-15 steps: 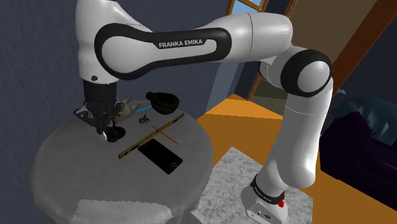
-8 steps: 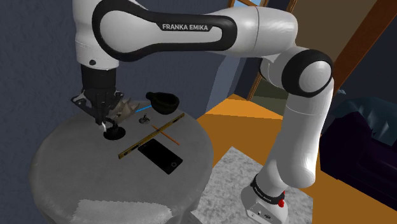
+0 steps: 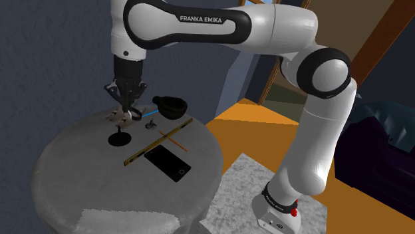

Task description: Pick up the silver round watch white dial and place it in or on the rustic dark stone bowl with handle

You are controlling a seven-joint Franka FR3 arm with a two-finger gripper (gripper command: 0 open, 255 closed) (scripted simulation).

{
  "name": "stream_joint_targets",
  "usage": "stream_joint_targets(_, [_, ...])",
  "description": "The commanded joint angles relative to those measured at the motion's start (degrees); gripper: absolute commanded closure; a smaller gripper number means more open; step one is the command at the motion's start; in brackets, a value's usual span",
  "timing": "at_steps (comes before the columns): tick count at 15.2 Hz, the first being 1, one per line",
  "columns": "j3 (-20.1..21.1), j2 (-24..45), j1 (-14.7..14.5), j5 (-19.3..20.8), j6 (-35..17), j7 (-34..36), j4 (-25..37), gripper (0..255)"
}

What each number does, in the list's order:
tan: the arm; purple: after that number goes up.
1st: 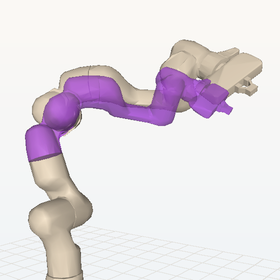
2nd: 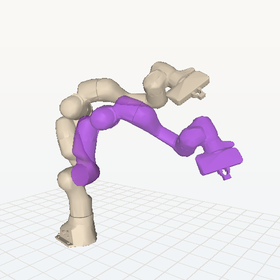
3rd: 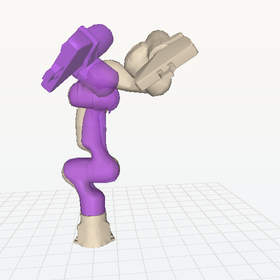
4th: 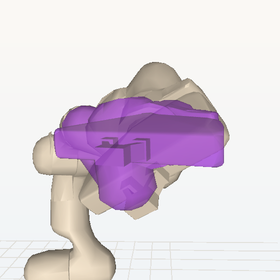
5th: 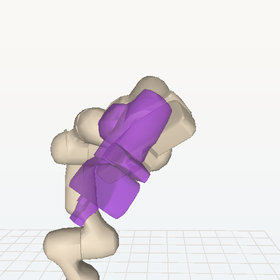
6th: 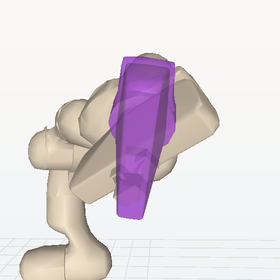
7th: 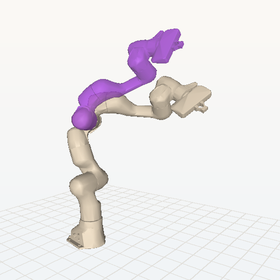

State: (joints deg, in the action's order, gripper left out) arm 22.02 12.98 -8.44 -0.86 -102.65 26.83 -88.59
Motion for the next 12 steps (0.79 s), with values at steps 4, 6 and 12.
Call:
stream_joint_targets(4, [-2.30, -0.80, 4.09, -0.97, 1.17, -6.54, -0.05, 255])
stream_joint_targets(6, [-3.25, -0.76, 5.65, -1.20, 1.77, -9.04, 0.39, 255])
stream_joint_targets(12, [-6.02, 0.78, 10.07, -1.43, 4.07, -16.22, 3.60, 255])
